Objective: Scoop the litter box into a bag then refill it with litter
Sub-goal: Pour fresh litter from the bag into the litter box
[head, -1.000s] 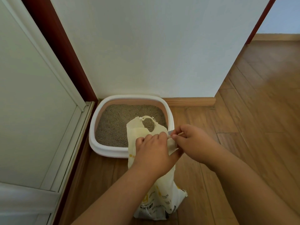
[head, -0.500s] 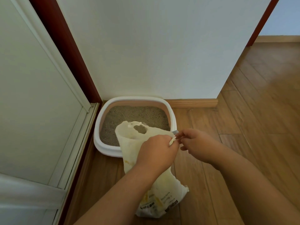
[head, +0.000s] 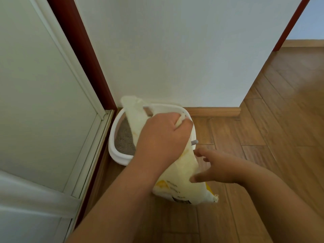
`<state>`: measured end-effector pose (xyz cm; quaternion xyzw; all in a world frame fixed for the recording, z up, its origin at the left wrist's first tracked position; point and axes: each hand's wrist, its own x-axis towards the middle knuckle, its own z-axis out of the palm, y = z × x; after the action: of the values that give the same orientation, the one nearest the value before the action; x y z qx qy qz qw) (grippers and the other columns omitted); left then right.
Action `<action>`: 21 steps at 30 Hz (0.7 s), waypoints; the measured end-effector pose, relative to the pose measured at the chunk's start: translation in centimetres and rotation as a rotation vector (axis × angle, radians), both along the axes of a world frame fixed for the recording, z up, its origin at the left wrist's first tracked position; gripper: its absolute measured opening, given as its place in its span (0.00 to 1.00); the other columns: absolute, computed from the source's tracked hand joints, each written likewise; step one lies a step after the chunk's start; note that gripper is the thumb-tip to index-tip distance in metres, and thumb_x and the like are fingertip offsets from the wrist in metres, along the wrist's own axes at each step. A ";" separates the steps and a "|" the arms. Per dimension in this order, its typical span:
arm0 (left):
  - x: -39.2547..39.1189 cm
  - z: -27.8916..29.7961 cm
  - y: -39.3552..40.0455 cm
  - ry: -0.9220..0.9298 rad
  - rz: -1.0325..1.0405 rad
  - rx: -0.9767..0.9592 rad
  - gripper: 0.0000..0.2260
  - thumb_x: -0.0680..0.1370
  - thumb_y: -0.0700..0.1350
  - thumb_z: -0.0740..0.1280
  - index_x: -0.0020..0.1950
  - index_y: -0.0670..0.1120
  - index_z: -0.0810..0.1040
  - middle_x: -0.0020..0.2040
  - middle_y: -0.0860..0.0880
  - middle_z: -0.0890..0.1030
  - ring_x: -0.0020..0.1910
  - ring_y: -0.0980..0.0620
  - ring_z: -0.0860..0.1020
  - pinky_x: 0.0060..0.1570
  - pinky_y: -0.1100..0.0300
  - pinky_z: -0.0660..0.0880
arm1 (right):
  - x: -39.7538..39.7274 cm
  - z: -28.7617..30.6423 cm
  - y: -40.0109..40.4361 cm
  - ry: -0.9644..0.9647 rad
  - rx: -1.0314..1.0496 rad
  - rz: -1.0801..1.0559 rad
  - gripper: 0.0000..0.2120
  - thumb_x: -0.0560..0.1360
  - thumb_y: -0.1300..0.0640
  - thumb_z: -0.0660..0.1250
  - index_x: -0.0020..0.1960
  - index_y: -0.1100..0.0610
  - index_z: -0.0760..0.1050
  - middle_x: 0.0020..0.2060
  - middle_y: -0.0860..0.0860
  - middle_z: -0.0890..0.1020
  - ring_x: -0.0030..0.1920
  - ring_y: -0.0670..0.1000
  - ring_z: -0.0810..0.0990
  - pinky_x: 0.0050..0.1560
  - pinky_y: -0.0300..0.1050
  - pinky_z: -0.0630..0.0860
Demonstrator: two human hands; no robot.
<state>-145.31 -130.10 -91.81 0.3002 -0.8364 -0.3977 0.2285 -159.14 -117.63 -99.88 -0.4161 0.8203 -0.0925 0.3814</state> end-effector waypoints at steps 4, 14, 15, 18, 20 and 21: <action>-0.2 1.1 -0.6 0.055 -0.026 0.000 0.24 0.82 0.49 0.65 0.29 0.48 0.60 0.24 0.53 0.62 0.25 0.54 0.61 0.29 0.56 0.62 | 0.3 -0.9 -0.2 -0.121 -0.045 -0.045 0.47 0.60 0.31 0.77 0.75 0.37 0.62 0.70 0.38 0.72 0.68 0.45 0.71 0.62 0.45 0.71; -0.6 3.5 -1.9 0.237 0.044 0.103 0.21 0.82 0.47 0.67 0.31 0.46 0.65 0.25 0.53 0.62 0.25 0.55 0.62 0.26 0.62 0.61 | 1.4 -4.0 -0.4 -0.508 -0.182 -0.071 0.39 0.66 0.42 0.81 0.71 0.34 0.66 0.62 0.38 0.80 0.63 0.43 0.79 0.62 0.48 0.79; -0.6 3.8 -2.2 0.263 0.066 0.120 0.22 0.82 0.48 0.67 0.31 0.47 0.64 0.25 0.53 0.61 0.26 0.54 0.62 0.26 0.62 0.61 | 1.3 -4.5 -0.2 -0.501 -0.174 -0.082 0.40 0.65 0.42 0.82 0.71 0.34 0.66 0.62 0.38 0.80 0.63 0.43 0.79 0.61 0.48 0.80; -0.4 4.4 -2.8 0.312 0.091 0.140 0.23 0.82 0.48 0.67 0.30 0.50 0.61 0.25 0.55 0.60 0.27 0.53 0.61 0.27 0.60 0.61 | 1.0 -6.4 0.9 -0.429 -0.139 -0.126 0.49 0.60 0.42 0.84 0.72 0.29 0.58 0.63 0.37 0.78 0.64 0.43 0.77 0.62 0.47 0.79; -0.4 4.7 -2.9 0.323 0.094 0.133 0.24 0.82 0.48 0.67 0.29 0.50 0.60 0.24 0.56 0.60 0.26 0.54 0.60 0.26 0.61 0.61 | 1.0 -7.5 1.2 -0.410 -0.134 -0.179 0.51 0.59 0.45 0.84 0.71 0.30 0.56 0.63 0.38 0.76 0.62 0.44 0.76 0.62 0.47 0.79; -0.4 4.7 -2.9 0.334 0.099 0.137 0.24 0.81 0.48 0.67 0.29 0.50 0.60 0.24 0.56 0.60 0.26 0.54 0.60 0.26 0.61 0.61 | 1.1 -7.8 1.2 -0.401 -0.140 -0.204 0.50 0.60 0.46 0.84 0.71 0.33 0.56 0.62 0.38 0.75 0.60 0.43 0.77 0.60 0.45 0.80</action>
<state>-145.73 -133.00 -87.08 0.2856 -0.7421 -0.4863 0.3623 -158.05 -116.39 -107.70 -0.3297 0.7576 -0.2681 0.4954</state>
